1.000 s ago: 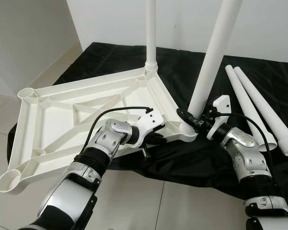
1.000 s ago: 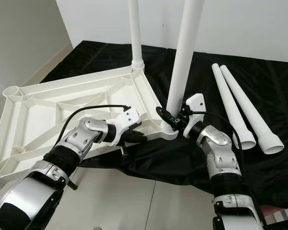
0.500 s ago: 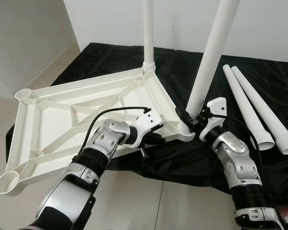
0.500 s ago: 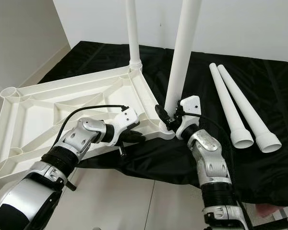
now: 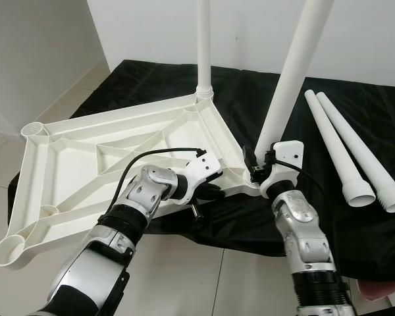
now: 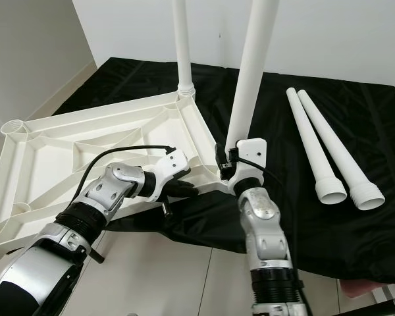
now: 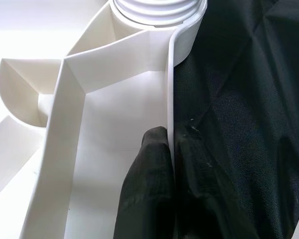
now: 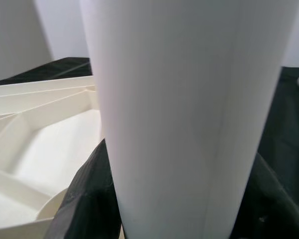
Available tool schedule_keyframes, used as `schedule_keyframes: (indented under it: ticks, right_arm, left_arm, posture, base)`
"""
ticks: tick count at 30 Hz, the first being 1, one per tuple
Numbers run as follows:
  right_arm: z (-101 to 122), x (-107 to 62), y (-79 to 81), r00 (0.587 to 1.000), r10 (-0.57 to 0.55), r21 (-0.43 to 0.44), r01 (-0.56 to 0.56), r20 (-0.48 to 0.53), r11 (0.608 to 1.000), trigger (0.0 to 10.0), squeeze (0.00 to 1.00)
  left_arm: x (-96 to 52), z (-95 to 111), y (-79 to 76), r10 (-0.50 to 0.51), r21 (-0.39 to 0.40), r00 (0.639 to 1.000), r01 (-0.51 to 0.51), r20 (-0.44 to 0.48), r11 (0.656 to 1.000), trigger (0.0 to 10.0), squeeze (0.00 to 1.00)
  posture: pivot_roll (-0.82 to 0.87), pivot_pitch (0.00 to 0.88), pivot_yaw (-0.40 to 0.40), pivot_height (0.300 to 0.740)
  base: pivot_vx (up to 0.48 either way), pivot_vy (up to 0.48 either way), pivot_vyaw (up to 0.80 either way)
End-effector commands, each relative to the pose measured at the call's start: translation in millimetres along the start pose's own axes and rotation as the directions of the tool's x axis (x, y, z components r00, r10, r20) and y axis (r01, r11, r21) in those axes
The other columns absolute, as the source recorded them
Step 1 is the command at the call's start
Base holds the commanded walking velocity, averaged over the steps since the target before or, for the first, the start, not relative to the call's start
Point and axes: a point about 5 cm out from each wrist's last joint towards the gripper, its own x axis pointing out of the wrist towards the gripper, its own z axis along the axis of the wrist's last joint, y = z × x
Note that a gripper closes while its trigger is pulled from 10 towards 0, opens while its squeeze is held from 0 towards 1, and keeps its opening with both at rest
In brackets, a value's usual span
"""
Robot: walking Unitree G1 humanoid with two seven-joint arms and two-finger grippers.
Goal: Building children table
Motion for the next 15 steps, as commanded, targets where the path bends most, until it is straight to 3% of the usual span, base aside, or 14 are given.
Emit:
schedule_keyframes:
  ticks: [1,8,15]
  right_arm:
    - [-10,-4.2,36.7,0.994,0.1,0.059,-0.097,-0.041,0.994,10.0,0.0]
    - [-13,-5.2,49.3,0.997,-0.041,0.016,0.042,-0.07,0.999,10.0,0.0]
    - [-14,-6.0,49.2,0.995,-0.062,0.025,0.065,-0.084,0.998,10.0,0.0]
  left_arm:
    - [6.5,-14,-5.8,0.009,-0.038,0.998,-0.011,-0.057,0.999,10.0,0.0]
    - [5.8,-13,-4.5,0.016,-0.039,0.998,-0.018,-0.054,0.999,10.0,0.0]
    - [4.3,-14,-3.1,0.02,-0.042,0.998,-0.023,-0.056,0.999,10.0,0.0]
  posture:
    - [-0.15,0.085,0.085,0.74]
    - [-0.15,0.088,0.08,0.74]
    - [-0.15,0.092,0.08,0.74]
  base:
    - [0.0,0.0,0.0]
    - [0.0,0.0,0.0]
    - [0.0,0.0,0.0]
